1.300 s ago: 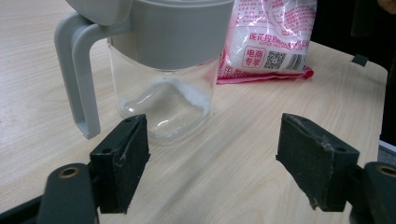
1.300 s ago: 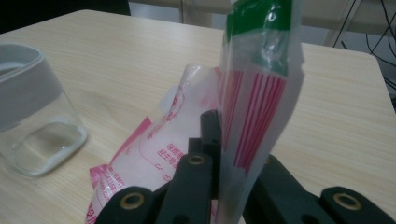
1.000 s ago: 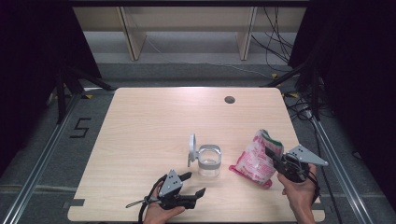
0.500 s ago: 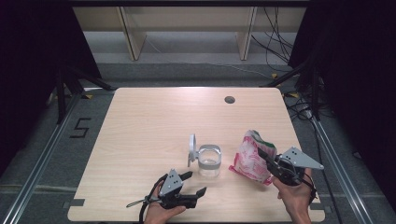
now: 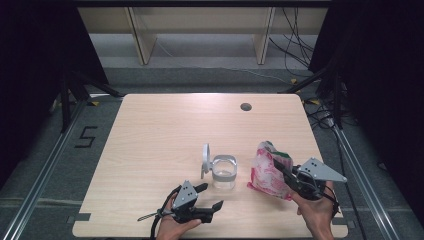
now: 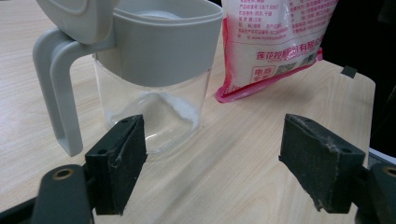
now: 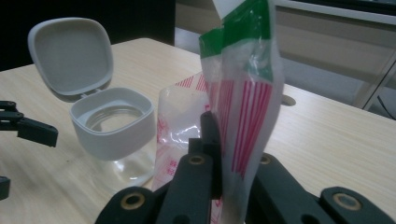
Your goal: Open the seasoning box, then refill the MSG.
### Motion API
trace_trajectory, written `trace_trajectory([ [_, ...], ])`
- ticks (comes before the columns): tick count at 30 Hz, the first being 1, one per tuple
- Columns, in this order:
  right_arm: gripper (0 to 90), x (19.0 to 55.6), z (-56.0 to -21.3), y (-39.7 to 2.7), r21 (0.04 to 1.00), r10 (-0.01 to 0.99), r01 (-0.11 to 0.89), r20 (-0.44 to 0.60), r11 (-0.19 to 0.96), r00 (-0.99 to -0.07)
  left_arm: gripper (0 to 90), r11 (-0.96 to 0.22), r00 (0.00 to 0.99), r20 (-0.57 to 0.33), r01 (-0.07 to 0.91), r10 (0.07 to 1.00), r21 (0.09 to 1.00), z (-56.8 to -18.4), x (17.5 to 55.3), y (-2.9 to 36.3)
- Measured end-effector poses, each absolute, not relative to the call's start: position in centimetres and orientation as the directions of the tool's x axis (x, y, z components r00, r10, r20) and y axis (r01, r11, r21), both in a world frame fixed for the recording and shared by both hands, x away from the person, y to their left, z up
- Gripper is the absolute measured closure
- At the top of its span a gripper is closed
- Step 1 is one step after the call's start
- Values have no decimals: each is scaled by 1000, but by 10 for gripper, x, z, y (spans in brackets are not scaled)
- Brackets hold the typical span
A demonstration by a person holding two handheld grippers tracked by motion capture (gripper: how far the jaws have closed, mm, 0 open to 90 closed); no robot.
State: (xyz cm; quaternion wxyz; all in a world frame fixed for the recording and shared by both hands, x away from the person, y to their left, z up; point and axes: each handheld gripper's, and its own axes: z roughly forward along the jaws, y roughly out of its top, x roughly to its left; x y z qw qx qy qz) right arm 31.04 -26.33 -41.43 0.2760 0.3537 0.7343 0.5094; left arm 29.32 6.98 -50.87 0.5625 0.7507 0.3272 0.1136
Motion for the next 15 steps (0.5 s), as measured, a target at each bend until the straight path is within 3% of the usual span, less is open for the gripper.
trace_trajectory([
  [6,900,304,-410,-260,940,800,248,-41,233,-598,221,-190,790,-157,326,593,926,-508,295,70],
  [15,900,302,-406,-259,945,791,235,-39,228,-610,221,-174,769,-179,353,614,919,-507,293,69],
])
